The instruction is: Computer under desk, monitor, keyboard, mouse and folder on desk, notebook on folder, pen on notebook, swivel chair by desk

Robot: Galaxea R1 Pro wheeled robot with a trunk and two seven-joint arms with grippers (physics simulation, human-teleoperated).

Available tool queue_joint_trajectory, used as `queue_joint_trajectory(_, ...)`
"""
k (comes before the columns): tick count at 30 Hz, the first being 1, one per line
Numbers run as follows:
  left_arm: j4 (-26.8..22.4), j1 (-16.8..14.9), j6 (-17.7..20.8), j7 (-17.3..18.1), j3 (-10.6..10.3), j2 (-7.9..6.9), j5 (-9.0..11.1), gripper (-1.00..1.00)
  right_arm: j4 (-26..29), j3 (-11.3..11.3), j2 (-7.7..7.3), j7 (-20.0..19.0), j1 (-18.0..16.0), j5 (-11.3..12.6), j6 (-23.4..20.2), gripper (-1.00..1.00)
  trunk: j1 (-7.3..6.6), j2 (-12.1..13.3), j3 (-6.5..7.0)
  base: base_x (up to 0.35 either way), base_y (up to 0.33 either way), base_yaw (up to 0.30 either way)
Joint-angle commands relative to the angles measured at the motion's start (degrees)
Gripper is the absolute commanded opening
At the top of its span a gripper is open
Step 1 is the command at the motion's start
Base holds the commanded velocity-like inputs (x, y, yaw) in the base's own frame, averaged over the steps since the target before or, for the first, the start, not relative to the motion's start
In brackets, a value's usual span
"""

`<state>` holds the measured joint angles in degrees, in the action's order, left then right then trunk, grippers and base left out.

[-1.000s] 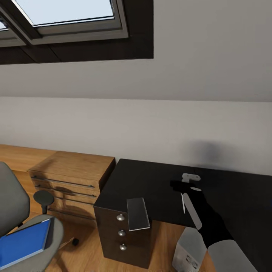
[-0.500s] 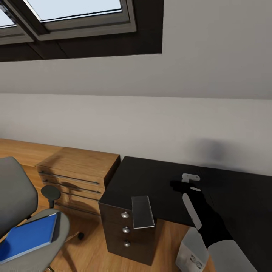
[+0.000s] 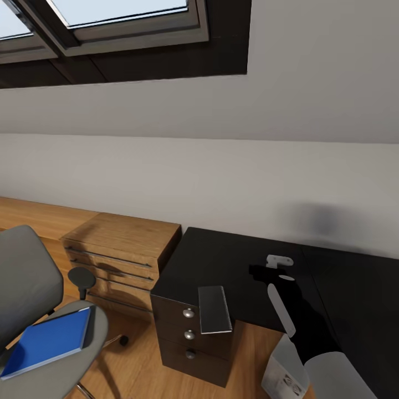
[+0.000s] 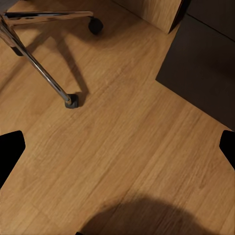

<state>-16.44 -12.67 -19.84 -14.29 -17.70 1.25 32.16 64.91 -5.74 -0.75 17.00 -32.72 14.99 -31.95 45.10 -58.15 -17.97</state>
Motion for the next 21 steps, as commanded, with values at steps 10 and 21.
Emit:
queue_joint_trajectory(10,0.00,-0.05,-0.28,-0.39,-0.48,-0.06,0.27,1.00,0.05,-0.23,-0.06,0.53,-0.04,0.65,-0.13,1.00,0.00,-0.05,-0.08,0.000,0.218,0.011)
queue_joint_trajectory(21,0.00,-0.04,-0.28,-0.39,-0.44,-0.06,0.27,1.00,0.09,-0.23,-0.08,0.57,-0.03,0.65,-0.13,1.00,0.00,-0.05,-0.08,0.000,0.290,0.202)
